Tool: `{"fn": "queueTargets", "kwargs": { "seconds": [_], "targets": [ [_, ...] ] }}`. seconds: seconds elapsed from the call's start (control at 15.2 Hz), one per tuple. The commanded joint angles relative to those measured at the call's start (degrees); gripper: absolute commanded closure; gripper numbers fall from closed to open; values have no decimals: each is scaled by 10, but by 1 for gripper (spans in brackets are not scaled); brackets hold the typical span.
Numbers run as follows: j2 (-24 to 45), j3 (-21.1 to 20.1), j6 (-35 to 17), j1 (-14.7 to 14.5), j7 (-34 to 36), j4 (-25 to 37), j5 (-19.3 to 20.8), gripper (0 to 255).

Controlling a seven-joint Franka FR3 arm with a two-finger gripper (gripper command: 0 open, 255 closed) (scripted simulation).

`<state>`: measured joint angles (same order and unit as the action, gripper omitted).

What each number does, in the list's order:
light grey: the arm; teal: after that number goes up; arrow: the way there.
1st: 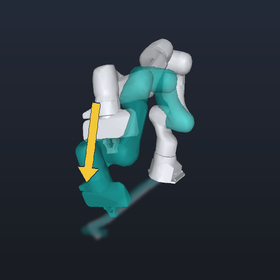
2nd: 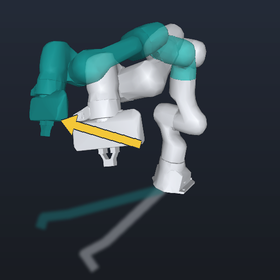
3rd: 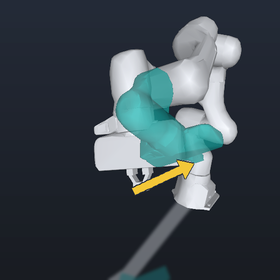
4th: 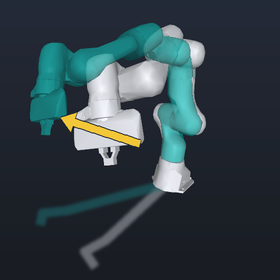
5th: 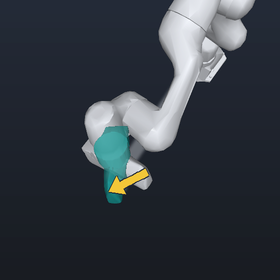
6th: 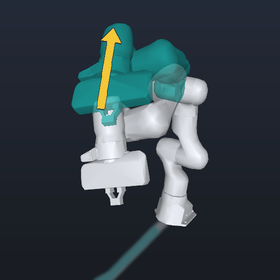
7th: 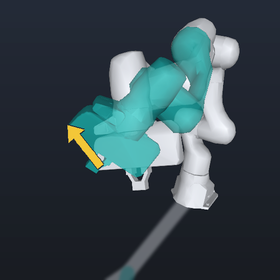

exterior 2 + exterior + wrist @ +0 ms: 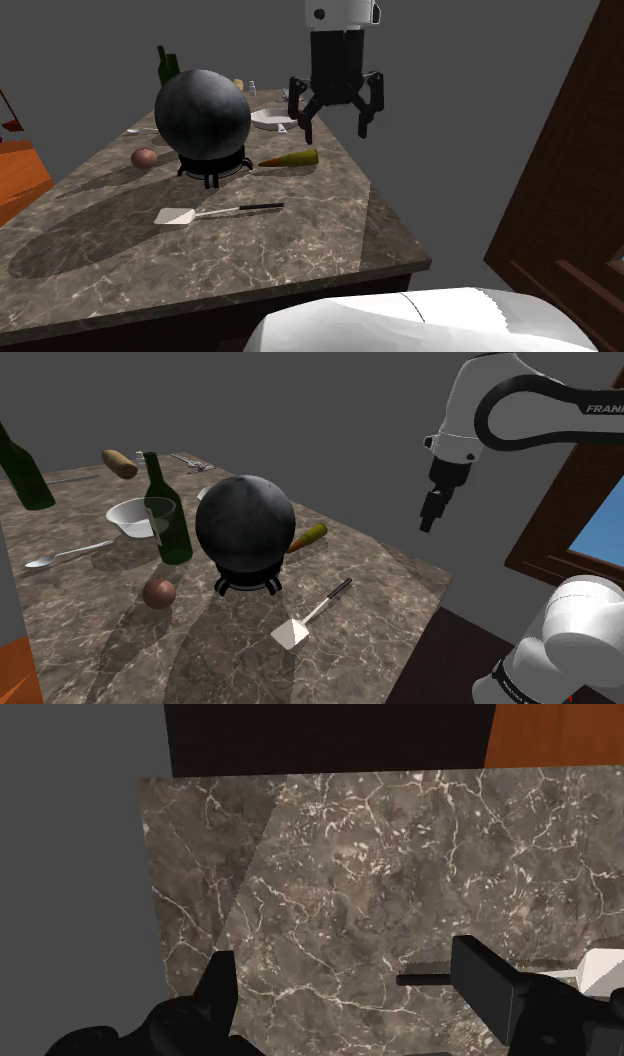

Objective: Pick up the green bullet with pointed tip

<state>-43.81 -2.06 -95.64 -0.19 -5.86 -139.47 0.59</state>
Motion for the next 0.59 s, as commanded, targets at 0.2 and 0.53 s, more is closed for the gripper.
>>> {"fn": "queueTargets", "kwargs": {
  "seconds": [0.2,0.53],
  "targets": [
    [67,23,-39,-12,-77,24,23,0],
    [182,52,-93,-35,-199,81,49,0]
  ]
}}
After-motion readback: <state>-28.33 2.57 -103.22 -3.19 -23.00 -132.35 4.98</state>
